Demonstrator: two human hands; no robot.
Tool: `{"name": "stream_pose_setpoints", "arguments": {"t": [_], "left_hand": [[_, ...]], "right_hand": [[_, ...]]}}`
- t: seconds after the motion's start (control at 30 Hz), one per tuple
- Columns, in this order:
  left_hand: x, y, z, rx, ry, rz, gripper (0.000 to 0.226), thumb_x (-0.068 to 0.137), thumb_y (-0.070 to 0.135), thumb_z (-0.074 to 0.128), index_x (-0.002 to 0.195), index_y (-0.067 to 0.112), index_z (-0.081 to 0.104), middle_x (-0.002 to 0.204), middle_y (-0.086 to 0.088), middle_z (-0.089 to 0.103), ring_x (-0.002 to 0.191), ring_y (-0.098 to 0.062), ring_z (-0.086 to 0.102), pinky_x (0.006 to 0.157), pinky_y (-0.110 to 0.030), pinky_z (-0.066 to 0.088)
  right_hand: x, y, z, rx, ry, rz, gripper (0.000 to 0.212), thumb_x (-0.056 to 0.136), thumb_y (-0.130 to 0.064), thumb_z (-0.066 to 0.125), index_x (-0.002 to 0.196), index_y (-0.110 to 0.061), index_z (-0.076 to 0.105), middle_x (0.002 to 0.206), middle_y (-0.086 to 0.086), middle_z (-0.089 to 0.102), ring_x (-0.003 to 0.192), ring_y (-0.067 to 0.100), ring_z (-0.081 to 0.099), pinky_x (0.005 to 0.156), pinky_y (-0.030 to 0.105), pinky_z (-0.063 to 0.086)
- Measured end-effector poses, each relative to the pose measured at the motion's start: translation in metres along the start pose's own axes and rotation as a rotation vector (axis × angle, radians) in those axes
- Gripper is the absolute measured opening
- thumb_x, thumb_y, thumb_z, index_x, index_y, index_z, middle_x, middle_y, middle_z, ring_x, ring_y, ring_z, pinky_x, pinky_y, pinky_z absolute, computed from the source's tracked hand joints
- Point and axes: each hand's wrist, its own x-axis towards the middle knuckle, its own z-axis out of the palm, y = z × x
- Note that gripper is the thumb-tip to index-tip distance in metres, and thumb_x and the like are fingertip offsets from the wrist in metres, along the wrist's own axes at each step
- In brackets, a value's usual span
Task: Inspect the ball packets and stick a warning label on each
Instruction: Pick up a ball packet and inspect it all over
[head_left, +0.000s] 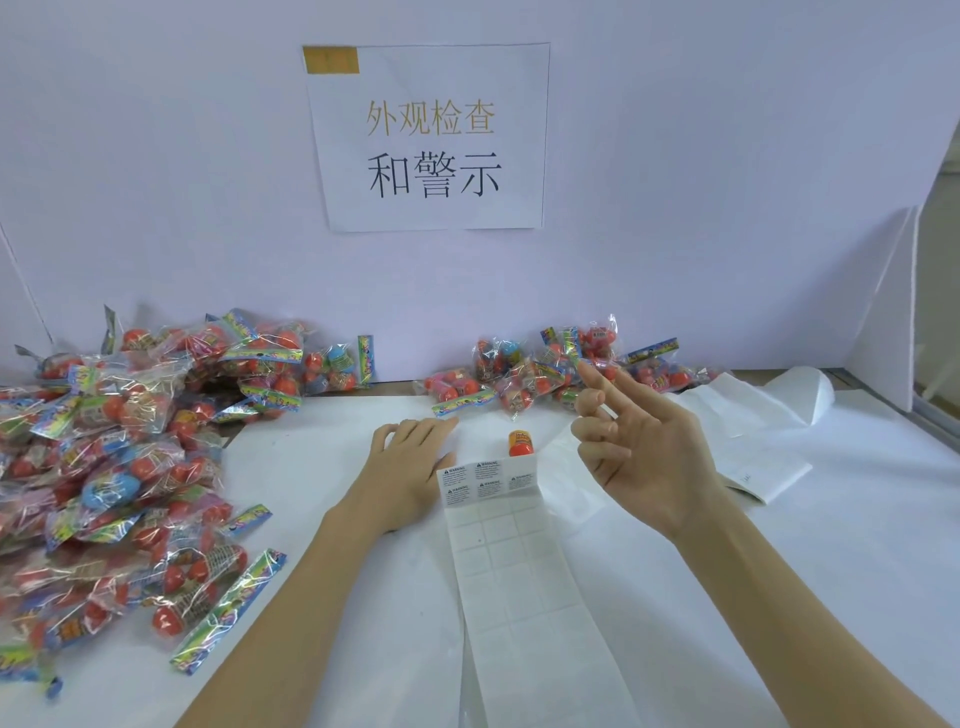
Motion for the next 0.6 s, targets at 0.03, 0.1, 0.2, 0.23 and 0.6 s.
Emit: {"name": "stream_pose_setpoints", "arguments": {"t": [0.03, 0.1, 0.2, 0.23, 0.6], "left_hand": [[-0.0002, -0.0008, 0.0007, 0.037, 0.032, -0.001, 0.054, 0.112, 0.039, 0.03, 0.164, 0.029, 0.018, 0.165, 0.007, 0.024, 0.151, -0.014, 0.019, 0.12, -0.034, 0.002], [-0.0012, -0.0025, 0.0017, 0.089, 0.042, 0.014, 0.056, 0.112, 0.041, 0.029, 0.165, 0.031, 0.015, 0.173, 0.001, 0.005, 0.159, -0.019, 0.004, 0.124, -0.041, 0.002], [-0.0013, -0.0029, 0.0017, 0.077, -0.089, 0.019, 0.055, 0.113, 0.04, 0.019, 0.166, 0.03, 0.008, 0.174, 0.011, 0.002, 0.16, -0.008, -0.004, 0.127, -0.045, -0.008], [-0.0006, -0.0017, 0.0013, 0.056, -0.095, 0.01, 0.054, 0.113, 0.039, 0.02, 0.166, 0.03, 0.011, 0.173, 0.012, 0.012, 0.159, -0.007, 0.004, 0.127, -0.044, -0.008], [-0.0044, 0.0007, -0.006, -0.199, 0.179, -0.025, 0.048, 0.095, 0.047, 0.07, 0.127, 0.017, 0.052, 0.148, -0.006, 0.038, 0.135, -0.029, 0.037, 0.108, -0.038, 0.027]], "right_hand": [[0.0002, -0.0001, -0.0002, 0.002, 0.001, 0.002, 0.03, 0.099, -0.028, 0.058, 0.113, -0.009, 0.078, 0.082, -0.001, 0.058, 0.059, 0.01, 0.047, 0.041, 0.018, 0.035], [0.0008, -0.0002, -0.0011, 0.001, 0.004, 0.004, 0.03, 0.098, -0.027, 0.058, 0.112, -0.009, 0.078, 0.082, -0.001, 0.058, 0.059, 0.01, 0.046, 0.042, 0.018, 0.034], [0.0009, 0.0023, -0.0005, -0.019, 0.002, 0.015, 0.029, 0.099, -0.027, 0.059, 0.111, -0.01, 0.078, 0.082, -0.001, 0.058, 0.059, 0.01, 0.046, 0.042, 0.018, 0.034], [0.001, 0.003, -0.0006, -0.028, 0.0, 0.016, 0.029, 0.099, -0.027, 0.059, 0.111, -0.01, 0.078, 0.082, -0.001, 0.058, 0.059, 0.01, 0.046, 0.042, 0.018, 0.035], [0.004, 0.0083, -0.005, -0.106, 0.046, 0.035, 0.028, 0.097, -0.025, 0.06, 0.109, -0.009, 0.079, 0.082, 0.0, 0.056, 0.059, 0.01, 0.045, 0.044, 0.018, 0.035]]}}
